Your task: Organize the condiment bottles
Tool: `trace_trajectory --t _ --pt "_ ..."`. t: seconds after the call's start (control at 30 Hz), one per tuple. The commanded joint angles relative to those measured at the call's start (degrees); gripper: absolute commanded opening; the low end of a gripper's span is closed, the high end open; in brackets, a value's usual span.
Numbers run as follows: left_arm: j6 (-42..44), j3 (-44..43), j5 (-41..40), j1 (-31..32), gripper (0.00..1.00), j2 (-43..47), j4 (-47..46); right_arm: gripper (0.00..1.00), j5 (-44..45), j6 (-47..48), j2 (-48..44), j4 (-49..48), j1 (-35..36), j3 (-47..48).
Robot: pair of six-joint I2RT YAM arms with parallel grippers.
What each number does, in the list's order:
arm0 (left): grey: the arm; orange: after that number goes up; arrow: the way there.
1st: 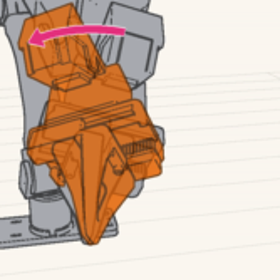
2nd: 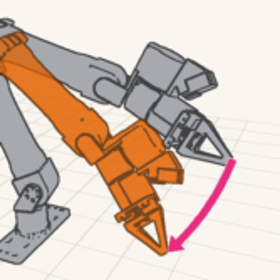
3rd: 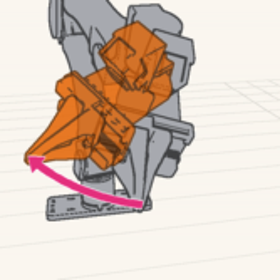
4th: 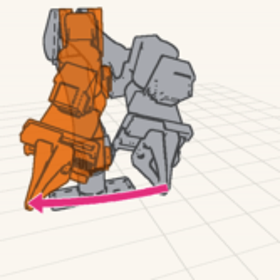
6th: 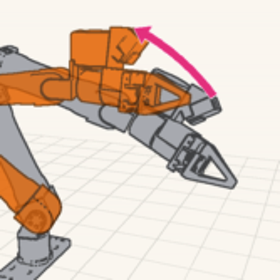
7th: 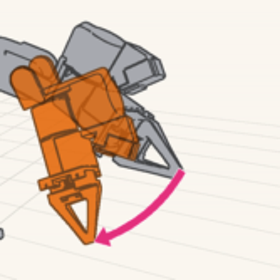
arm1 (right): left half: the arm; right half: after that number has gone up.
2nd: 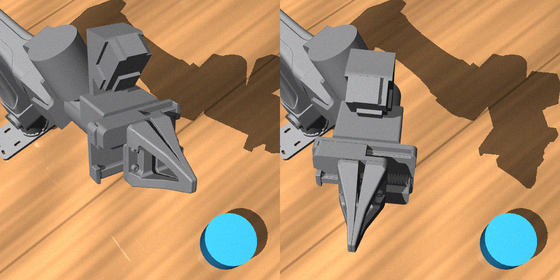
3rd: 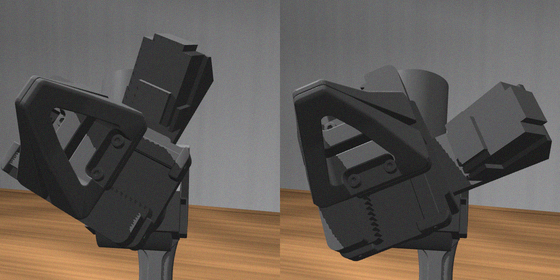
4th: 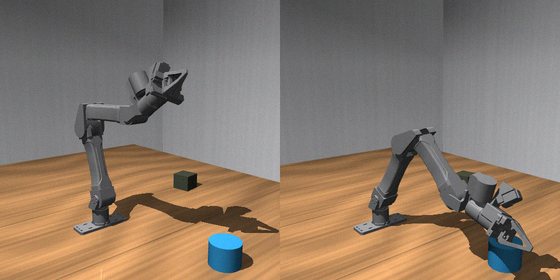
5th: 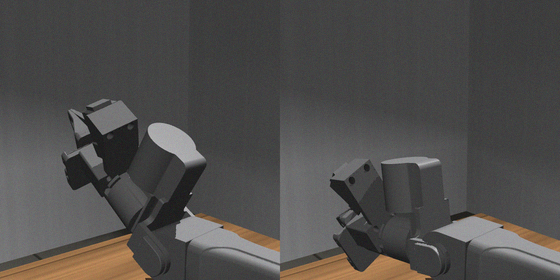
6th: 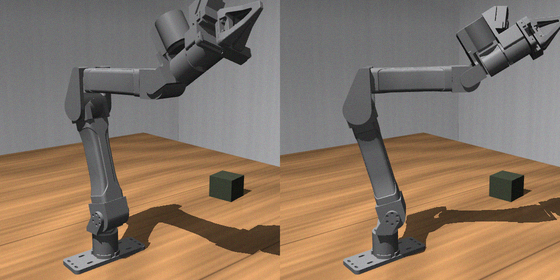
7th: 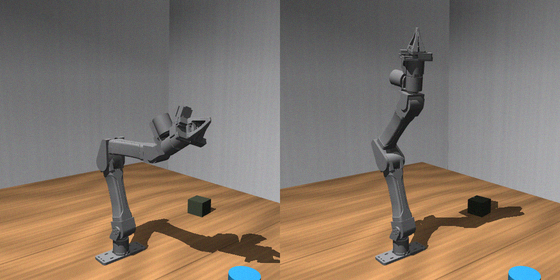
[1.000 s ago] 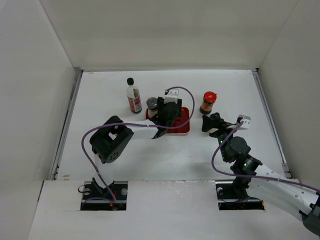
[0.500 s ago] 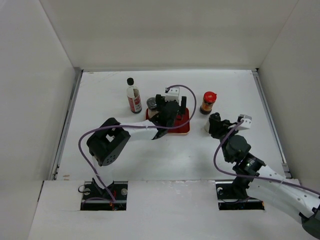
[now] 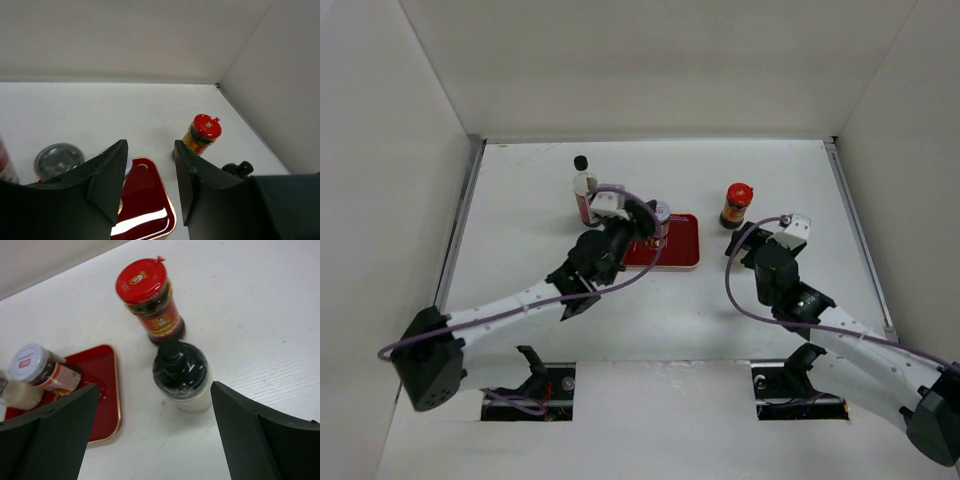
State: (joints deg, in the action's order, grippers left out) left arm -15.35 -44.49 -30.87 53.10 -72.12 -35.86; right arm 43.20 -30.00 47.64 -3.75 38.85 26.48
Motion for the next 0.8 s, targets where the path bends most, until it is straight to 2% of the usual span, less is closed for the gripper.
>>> trace_trajectory --t 0.0,0.13,0.27,0.4,0.53,0.63,0.77 --pt "-5.9 10.18 0.29 -3.39 0.41 9.68 -0.27 1.0 2.67 -0.23 0.96 2.07 -2.07 3.23" --pt "-10.83 19.77 0.73 -7.52 0.48 19.54 3.85 1.0 3.47 -0.67 4.3 3.57 -3.91 3.23" --pt "-13.73 26.11 0.29 -12.53 0.53 23.16 3.25 1.0 -1.53 0.11 9.3 2.78 -6.54 5.33" --pt "-15.93 29.63 1.25 -16.05 0.53 21.76 -2.27 1.0 -4.08 0.73 13.35 0.68 -10.15 6.83" --pt "-15.93 30.86 1.43 -15.88 0.53 20.18 -4.75 0.99 -6.72 2.14 16.78 -1.78 -12.09 7.88" --pt "-16.11 31.31 1.43 -15.88 0.54 18.95 -5.8 0.91 -7.08 2.49 19.94 -2.32 -12.18 8.85" --pt "-16.29 31.48 1.52 -15.88 0.54 17.36 -7.03 0.92 -6.91 2.49 22.5 -2.23 -11.83 10.43"
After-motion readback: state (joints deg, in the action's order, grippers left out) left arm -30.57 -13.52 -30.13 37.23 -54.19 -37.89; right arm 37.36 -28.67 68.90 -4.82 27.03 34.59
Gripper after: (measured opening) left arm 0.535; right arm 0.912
